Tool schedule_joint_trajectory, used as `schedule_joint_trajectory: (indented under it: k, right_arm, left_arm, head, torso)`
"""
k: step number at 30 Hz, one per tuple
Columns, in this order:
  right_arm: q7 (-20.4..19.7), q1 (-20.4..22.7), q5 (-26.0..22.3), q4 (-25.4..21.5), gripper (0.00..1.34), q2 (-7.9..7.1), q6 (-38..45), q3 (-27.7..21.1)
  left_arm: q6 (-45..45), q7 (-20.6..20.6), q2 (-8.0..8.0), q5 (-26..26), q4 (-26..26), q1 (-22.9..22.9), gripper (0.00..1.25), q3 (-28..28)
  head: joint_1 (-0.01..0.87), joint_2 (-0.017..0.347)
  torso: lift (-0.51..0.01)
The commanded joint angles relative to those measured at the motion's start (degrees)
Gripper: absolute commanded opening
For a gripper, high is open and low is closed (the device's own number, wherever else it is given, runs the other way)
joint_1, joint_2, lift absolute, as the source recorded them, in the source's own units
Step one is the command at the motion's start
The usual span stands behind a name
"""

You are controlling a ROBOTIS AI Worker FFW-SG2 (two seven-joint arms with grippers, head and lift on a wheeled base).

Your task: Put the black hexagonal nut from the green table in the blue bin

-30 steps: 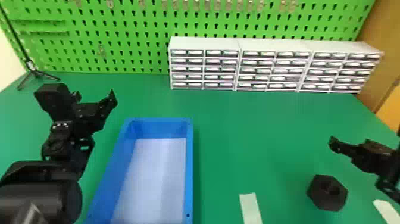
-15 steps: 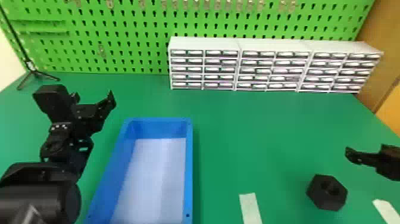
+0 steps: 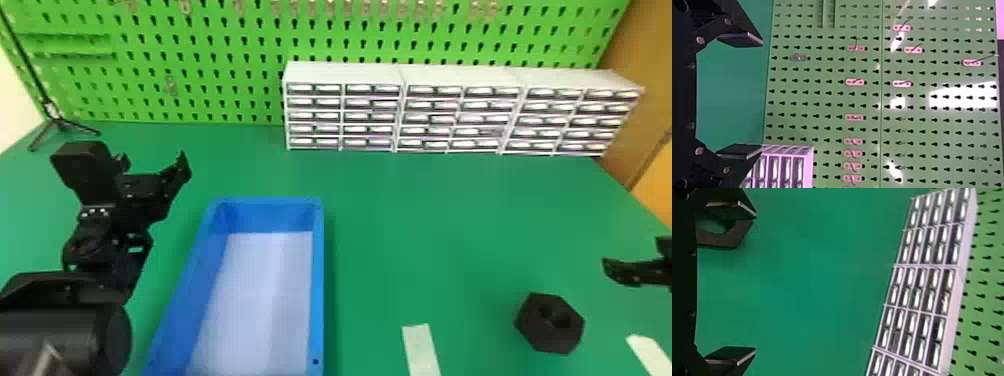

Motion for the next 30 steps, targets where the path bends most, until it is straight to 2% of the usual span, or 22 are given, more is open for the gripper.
schedule_joint_trajectory:
  k: [1,8,15,24,27,30]
  right_arm:
    - [4.45,0.58,4.00,0.82,1.24,-2.47,-0.03,0.01]
    - [10.08,2.69,5.94,1.35,1.25,-3.88,-0.21,-1.75]
    - [15.79,1.64,11.30,2.22,1.25,-6.87,-1.26,2.56]
    - [18.08,1.02,12.62,3.02,1.25,-8.45,-3.02,6.69]
    - [18.52,1.38,12.18,3.63,1.25,-10.03,-3.19,8.36]
    - [18.78,1.64,12.00,3.81,1.25,-10.56,-3.19,8.62]
  left_arm:
    - [0.00,0.00,0.13,-0.14,0.04,0.04,0.93,0.00]
    - [0.00,0.00,0.13,-0.32,-0.05,0.22,0.94,0.09]
    - [0.00,-0.09,0.13,-0.50,-0.05,0.22,0.93,0.26]
    - [0.00,-0.09,0.31,-0.58,-0.40,0.66,0.93,0.97]
    - [0.00,-0.09,0.40,-0.76,-0.58,0.83,0.93,1.14]
    - [0.00,-0.09,0.49,-0.85,-0.67,0.92,0.93,1.23]
  head:
    - [0.686,0.028]
    - [0.686,0.028]
    - [0.686,0.028]
    - [0.686,0.028]
    - [0.686,0.028]
    - [0.686,0.028]
  torso:
    - [-0.096]
    - [-0.096]
    - [-0.096]
    - [-0.096]
    - [-0.096]
    - [-0.096]
